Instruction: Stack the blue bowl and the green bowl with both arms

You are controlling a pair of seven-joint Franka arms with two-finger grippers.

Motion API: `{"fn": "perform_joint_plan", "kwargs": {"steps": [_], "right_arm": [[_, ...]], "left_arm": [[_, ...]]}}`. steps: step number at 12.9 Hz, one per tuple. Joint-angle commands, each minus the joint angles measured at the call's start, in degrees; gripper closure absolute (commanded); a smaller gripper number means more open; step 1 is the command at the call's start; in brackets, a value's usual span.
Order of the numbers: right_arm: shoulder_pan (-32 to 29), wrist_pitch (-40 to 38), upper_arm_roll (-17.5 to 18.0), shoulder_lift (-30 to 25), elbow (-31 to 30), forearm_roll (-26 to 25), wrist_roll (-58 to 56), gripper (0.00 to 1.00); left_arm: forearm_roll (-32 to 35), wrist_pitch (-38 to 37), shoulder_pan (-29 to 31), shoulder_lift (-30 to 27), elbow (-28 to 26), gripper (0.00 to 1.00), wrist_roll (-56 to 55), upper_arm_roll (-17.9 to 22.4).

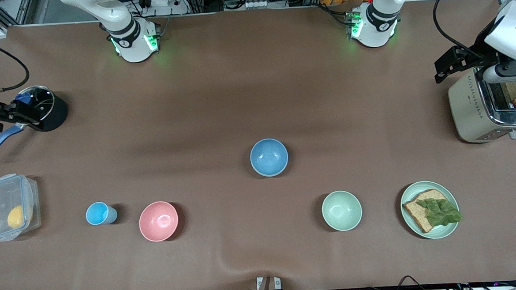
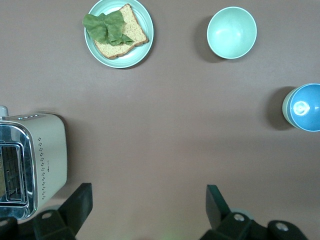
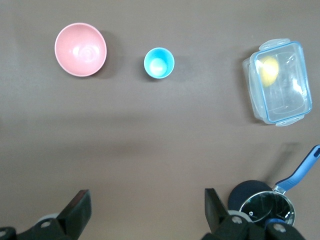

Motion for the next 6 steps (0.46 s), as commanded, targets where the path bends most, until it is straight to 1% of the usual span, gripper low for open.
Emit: {"fn": "perform_joint_plan", "kwargs": {"steps": [1, 6], "right_arm": [[-0.1, -1.2, 0.4, -1.9, -2.0, 2.7, 0.9, 0.0], [0.5, -2.2, 0.2, -1.9, -1.6, 3.3, 0.7, 0.0]], "left_arm": [[1.2, -0.5, 0.2, -1.3, -0.8, 0.0, 1.9, 0.0], [1.1, -0.6, 0.2, -1.3, -0.8, 0.0, 1.5, 0.1]]}}
